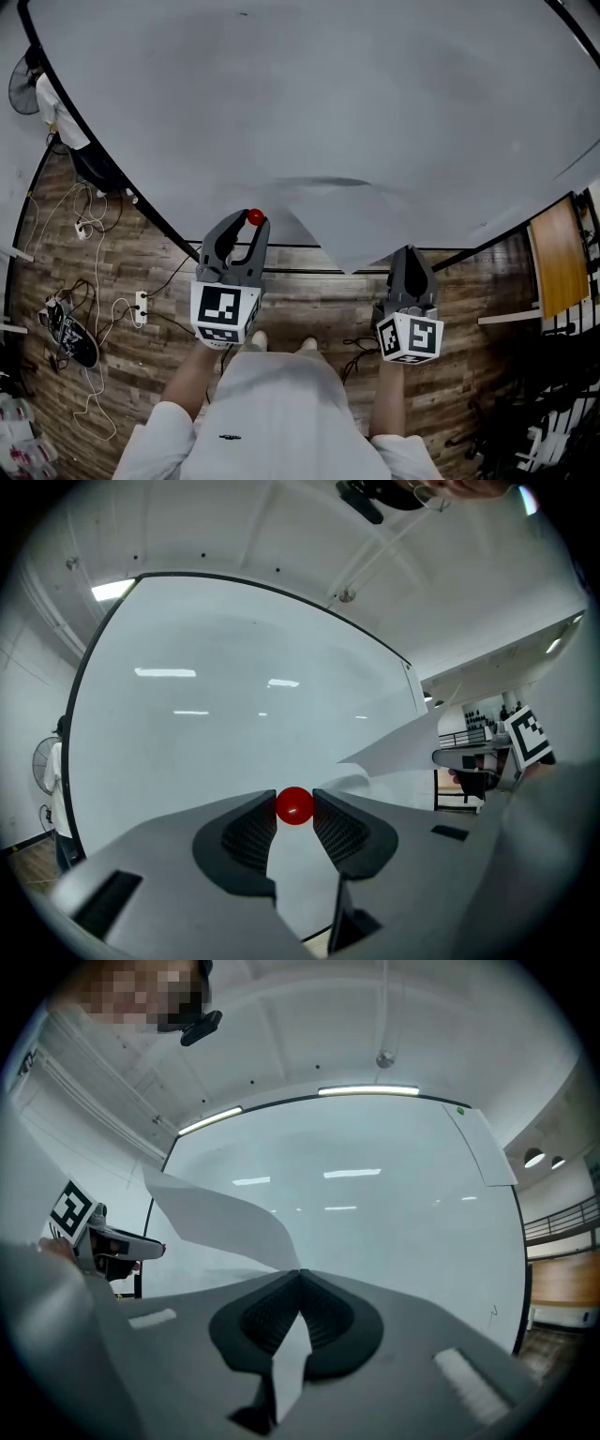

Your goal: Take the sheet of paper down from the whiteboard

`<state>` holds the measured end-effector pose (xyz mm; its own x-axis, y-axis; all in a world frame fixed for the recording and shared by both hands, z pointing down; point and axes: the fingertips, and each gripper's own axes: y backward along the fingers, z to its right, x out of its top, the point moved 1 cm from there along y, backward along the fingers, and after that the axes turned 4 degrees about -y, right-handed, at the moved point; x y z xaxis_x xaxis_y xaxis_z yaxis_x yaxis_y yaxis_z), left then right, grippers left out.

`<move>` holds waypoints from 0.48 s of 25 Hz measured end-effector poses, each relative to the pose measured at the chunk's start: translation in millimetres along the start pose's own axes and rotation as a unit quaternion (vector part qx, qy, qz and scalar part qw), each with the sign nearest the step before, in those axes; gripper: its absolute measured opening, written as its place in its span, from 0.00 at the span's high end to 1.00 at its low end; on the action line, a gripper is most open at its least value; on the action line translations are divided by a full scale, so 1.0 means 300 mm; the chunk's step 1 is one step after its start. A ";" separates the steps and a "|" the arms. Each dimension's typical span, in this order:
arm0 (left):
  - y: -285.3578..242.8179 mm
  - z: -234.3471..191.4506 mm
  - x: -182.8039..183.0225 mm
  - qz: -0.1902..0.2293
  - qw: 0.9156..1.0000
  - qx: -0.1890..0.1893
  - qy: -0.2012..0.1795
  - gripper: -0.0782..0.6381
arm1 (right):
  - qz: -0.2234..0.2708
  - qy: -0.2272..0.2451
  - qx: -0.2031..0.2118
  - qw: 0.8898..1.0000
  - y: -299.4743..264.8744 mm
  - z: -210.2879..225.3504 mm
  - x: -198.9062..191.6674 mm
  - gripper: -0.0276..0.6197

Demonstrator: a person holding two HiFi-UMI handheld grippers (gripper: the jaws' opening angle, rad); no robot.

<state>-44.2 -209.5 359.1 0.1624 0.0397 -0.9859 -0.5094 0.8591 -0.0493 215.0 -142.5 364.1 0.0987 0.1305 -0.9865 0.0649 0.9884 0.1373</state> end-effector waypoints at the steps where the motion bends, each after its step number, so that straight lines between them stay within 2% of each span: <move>1: 0.002 0.008 -0.009 -0.001 1.000 -0.004 0.003 0.72 | -0.002 -0.002 -0.004 1.000 0.009 0.008 -0.009 0.94; 12: 0.017 0.040 -0.066 0.000 0.999 -0.033 0.039 0.72 | -0.016 0.003 -0.036 0.999 0.055 0.041 -0.093 0.94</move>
<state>-39.8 -199.6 380.4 0.0970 -0.0024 -0.9953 -0.5640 0.8238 -0.0569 225.5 -130.7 394.9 0.0908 0.0983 -0.9910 -0.0031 0.9951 0.0985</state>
